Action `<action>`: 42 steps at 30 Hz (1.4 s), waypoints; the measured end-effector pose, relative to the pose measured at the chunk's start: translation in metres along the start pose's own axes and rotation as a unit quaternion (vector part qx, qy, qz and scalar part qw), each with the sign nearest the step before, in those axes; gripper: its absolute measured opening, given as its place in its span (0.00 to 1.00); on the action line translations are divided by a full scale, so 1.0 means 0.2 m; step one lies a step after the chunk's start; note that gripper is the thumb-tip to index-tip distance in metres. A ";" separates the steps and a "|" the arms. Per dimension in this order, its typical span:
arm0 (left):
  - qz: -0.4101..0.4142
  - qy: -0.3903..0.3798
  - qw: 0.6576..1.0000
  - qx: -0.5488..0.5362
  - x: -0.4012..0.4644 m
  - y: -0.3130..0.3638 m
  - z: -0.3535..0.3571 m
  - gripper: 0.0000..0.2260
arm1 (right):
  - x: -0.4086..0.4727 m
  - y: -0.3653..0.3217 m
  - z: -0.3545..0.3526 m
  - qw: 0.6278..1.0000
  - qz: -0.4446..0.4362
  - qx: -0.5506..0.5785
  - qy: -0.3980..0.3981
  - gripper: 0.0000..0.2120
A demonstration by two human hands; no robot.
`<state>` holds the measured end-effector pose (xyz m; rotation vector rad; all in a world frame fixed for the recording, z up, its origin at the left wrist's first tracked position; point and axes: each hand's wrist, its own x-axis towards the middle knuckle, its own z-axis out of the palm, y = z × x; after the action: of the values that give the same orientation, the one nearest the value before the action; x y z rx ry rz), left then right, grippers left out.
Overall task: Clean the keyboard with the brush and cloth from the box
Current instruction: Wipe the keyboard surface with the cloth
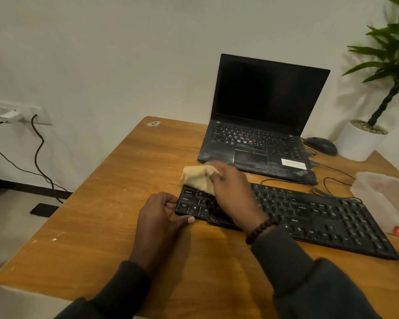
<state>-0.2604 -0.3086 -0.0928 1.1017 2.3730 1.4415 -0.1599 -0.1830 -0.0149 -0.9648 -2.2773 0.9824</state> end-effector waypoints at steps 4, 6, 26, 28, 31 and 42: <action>-0.005 0.006 1.000 0.008 0.00 -0.01 0.01 0.20 | 0.22 -0.01 0.03 0.993 -0.041 -0.049 0.095 0.13; -0.007 0.006 1.000 0.008 0.00 -0.01 0.01 0.20 | 0.27 0.00 0.09 0.984 -0.083 -0.087 0.131 0.13; -0.004 0.044 0.999 0.015 0.02 -0.03 0.02 0.25 | 0.03 0.06 0.15 0.946 -0.238 -0.097 -0.198 0.08; -0.001 0.050 0.999 0.012 0.02 -0.04 0.03 0.25 | -0.01 0.06 0.12 0.931 -0.267 -0.128 -0.212 0.09; 0.010 0.038 0.999 0.027 0.03 -0.06 0.03 0.28 | -0.10 0.09 0.08 0.885 -0.337 -0.284 -0.147 0.09; 0.048 -0.324 0.935 0.138 0.32 0.06 -0.10 0.64 | -0.34 0.18 -0.01 0.920 -0.199 -0.336 -0.033 0.19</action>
<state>-0.3099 -0.2770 -0.0585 1.4892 2.0758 0.6112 -0.1000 -0.2160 -0.0511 -0.6538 -2.7759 0.0418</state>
